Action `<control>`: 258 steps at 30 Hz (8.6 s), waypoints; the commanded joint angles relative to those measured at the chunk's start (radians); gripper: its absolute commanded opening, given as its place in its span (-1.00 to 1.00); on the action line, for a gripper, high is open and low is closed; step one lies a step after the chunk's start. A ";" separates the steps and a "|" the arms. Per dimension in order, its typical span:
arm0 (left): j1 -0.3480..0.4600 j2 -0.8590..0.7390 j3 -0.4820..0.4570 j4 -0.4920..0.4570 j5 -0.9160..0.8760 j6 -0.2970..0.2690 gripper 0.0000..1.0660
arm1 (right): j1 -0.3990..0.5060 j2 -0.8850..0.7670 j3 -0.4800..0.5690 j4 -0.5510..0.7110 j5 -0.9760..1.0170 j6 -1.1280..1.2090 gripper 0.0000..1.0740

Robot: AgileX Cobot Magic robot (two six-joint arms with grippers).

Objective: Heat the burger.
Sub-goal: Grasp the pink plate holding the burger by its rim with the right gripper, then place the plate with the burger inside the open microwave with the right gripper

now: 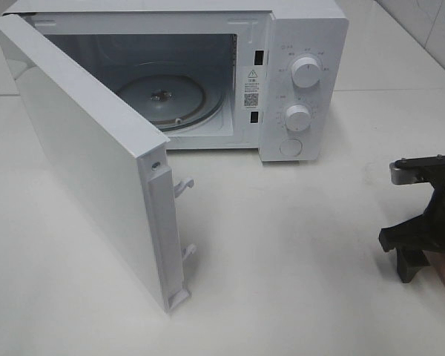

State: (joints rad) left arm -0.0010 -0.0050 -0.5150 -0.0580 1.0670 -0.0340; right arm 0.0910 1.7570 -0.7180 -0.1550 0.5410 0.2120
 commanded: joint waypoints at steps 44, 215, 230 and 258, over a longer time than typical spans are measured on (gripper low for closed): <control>0.004 -0.016 -0.001 -0.006 0.000 -0.003 0.88 | 0.210 -0.057 0.005 -0.433 0.285 0.429 -1.00; 0.004 -0.016 -0.001 -0.006 0.000 -0.003 0.88 | 0.476 -0.372 0.072 0.185 -0.291 -1.760 -1.00; 0.004 -0.016 -0.001 -0.006 0.000 -0.003 0.88 | 0.471 -0.372 0.071 0.239 -0.285 -1.934 -1.00; 0.004 -0.016 -0.001 -0.006 0.000 -0.003 0.88 | 0.474 -0.195 -0.197 0.225 -0.201 -1.899 -1.00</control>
State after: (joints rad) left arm -0.0010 -0.0050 -0.5150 -0.0580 1.0670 -0.0340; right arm 0.5670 1.5690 -0.8950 0.0630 0.3910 -1.6980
